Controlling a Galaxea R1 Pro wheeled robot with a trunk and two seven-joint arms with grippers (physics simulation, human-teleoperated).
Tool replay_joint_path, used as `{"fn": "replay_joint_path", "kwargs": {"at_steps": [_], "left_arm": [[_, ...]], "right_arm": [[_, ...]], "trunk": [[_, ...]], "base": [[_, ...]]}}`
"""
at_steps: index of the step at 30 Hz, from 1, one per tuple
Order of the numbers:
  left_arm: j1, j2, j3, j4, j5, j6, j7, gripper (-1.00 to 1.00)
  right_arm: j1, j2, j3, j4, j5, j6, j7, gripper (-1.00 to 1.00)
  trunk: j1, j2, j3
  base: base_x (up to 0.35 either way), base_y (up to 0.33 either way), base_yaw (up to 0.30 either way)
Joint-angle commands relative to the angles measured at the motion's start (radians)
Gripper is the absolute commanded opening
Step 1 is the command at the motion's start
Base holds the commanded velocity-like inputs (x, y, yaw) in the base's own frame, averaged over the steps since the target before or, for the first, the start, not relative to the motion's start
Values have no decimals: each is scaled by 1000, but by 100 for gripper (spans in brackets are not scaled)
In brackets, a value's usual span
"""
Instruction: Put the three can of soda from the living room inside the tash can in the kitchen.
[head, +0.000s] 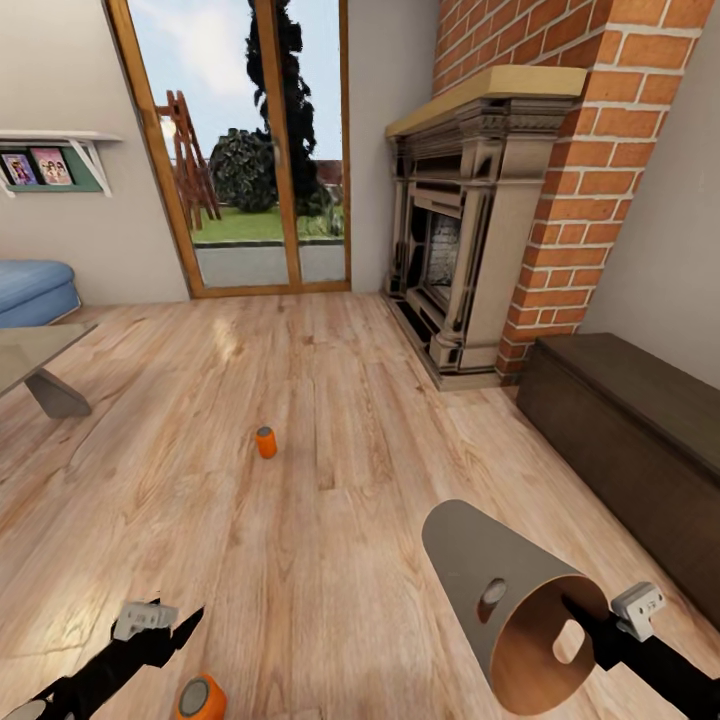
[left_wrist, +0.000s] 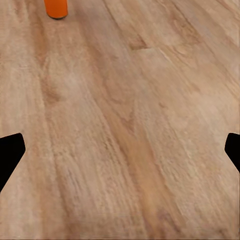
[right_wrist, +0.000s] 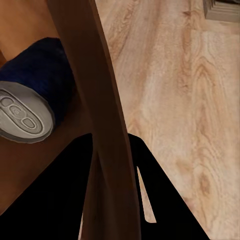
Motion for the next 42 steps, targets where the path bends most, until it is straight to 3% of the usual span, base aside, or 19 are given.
{"fn": "replay_joint_path", "kwargs": {"at_steps": [1,5,6,7,8,12,15,21,23,24,32,34,35,42], "left_arm": [[-3,2,1,1,2,48,6,100],[-61,9,3,2,3,273,58,100],[-123,11,3,3,1,382,106,100],[-159,11,2,5,0,433,135,100],[-307,10,0,35,-1,629,250,100],[-460,14,-2,139,6,787,327,100],[-503,11,-3,202,9,791,347,100],[-520,6,-4,282,3,672,360,100],[-522,5,-5,349,1,616,365,100],[-523,3,-6,386,1,580,368,100],[-523,2,-7,409,-1,520,370,100],[-523,1,-8,410,-1,515,370,100],[-523,0,-9,412,-1,506,370,100],[-523,0,-9,413,-3,489,370,100]], "right_arm": [[0,0,1,-2,-5,1,-2,-100],[0,0,4,-8,-4,13,-6,-100],[0,0,5,-12,-4,29,-7,-100],[0,0,6,-14,-4,38,-7,-100],[-1,-1,8,-19,-5,73,-7,-100],[-3,-1,9,-23,-5,98,-7,-100],[-7,-2,9,-40,-5,143,-7,-100],[-11,-3,13,-88,-5,224,-7,-100],[-15,-5,17,-123,-5,291,-6,-100],[-21,-9,19,-165,-5,367,-6,-100],[-119,-17,49,-290,1,600,-7,-100],[-158,-18,54,-312,12,655,-7,-100],[-211,-18,61,-330,54,704,-6,-100],[-308,-17,108,-340,146,809,-6,-100]], "trunk": [[0,0,0],[0,0,0],[0,0,0],[0,0,0],[0,0,0],[0,0,0],[0,0,-4],[3,-2,-27],[4,-2,-35],[4,-2,-39],[8,-4,-70],[9,-5,-77],[9,-5,-81],[13,-7,-108]], "base": [[5,-3,0],[3,-2,0],[1,-1,0],[1,-1,0],[0,0,0],[0,0,0],[0,0,0],[0,0,0],[0,0,0],[0,0,0],[0,0,0],[0,0,0],[0,0,0],[0,0,0]]}}
